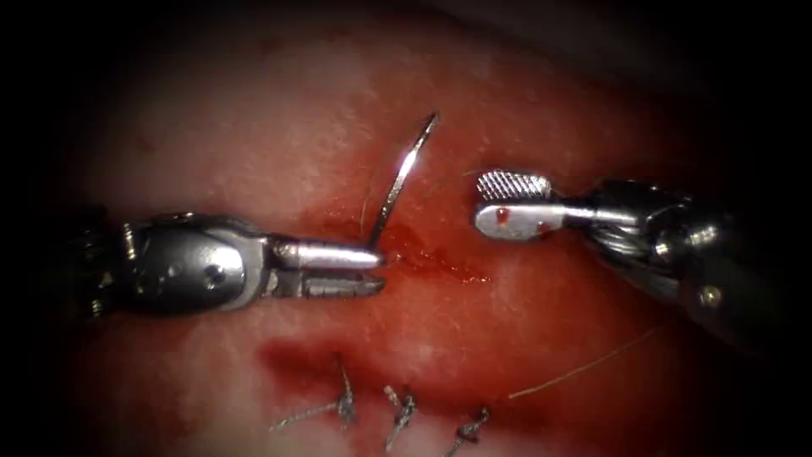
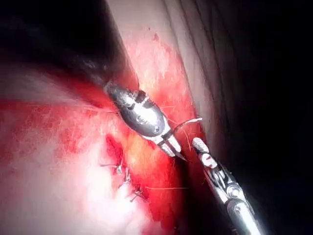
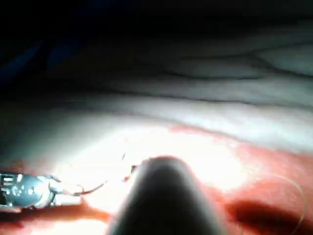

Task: Wound Closure

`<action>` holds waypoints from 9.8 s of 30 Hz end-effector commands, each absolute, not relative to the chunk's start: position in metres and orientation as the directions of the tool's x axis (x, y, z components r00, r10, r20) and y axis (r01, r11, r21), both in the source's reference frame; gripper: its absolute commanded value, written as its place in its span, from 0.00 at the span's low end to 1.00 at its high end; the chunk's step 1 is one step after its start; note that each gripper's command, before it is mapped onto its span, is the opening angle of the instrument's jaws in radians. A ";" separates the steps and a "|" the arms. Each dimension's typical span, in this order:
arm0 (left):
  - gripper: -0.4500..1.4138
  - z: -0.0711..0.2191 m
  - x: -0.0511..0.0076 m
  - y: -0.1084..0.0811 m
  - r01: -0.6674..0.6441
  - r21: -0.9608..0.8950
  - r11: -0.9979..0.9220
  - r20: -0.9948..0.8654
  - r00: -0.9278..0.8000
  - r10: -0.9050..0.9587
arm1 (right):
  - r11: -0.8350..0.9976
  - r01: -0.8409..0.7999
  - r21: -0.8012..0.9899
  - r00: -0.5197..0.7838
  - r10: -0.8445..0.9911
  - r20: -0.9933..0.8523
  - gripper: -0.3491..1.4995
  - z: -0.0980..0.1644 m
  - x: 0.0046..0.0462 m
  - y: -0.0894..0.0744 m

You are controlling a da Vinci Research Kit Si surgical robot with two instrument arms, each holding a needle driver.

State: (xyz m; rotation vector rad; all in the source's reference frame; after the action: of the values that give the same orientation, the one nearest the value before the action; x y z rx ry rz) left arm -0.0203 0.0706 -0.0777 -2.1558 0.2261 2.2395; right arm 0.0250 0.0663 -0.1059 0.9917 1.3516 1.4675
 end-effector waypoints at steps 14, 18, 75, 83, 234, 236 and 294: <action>0.05 -0.077 -0.0216 0.070 -0.136 0.128 -0.982 -0.992 -0.020 -0.126 | -0.123 0.038 0.992 -0.386 0.913 0.128 0.85 -0.105 0.0308 0.066; 0.05 -0.077 -0.0217 0.070 -0.137 0.127 -0.982 -0.992 -0.016 -0.126 | -0.122 0.036 0.992 -0.391 0.912 0.127 0.85 -0.104 0.0313 0.066; 0.05 -0.071 -0.0214 0.073 -0.195 -0.714 -0.672 -0.424 -0.644 0.637 | 0.660 -0.238 0.713 -0.309 0.644 -0.700 0.00 -0.102 0.0262 0.069; 0.05 -0.067 -0.0232 0.074 -0.254 -0.672 -0.696 -0.344 -0.725 0.597 | 0.698 -0.263 0.666 -0.291 0.600 -0.745 0.00 -0.101 0.0259 0.069; 0.30 -0.070 -0.0239 0.067 -0.123 -0.824 -0.554 -0.213 -0.838 0.502 | 0.229 -0.209 0.951 -0.227 0.934 -0.275 0.00 -0.095 0.0310 0.065; 0.30 -0.070 -0.0239 0.067 -0.123 -0.824 -0.554 -0.213 -0.838 0.502 | 0.182 -0.183 0.966 -0.244 0.943 -0.224 0.00 -0.095 0.0312 0.065; 0.30 -0.072 -0.0212 0.069 -0.054 -0.781 -0.622 -0.327 -0.813 0.481 | 0.104 -0.200 0.974 -0.327 0.930 -0.167 0.89 -0.096 0.0318 0.067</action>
State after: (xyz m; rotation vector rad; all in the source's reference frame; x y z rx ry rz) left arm -0.0205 0.0691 -0.0727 -0.7595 -1.1614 2.4649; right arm 0.0312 0.0660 -0.0958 0.7703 1.3702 1.4181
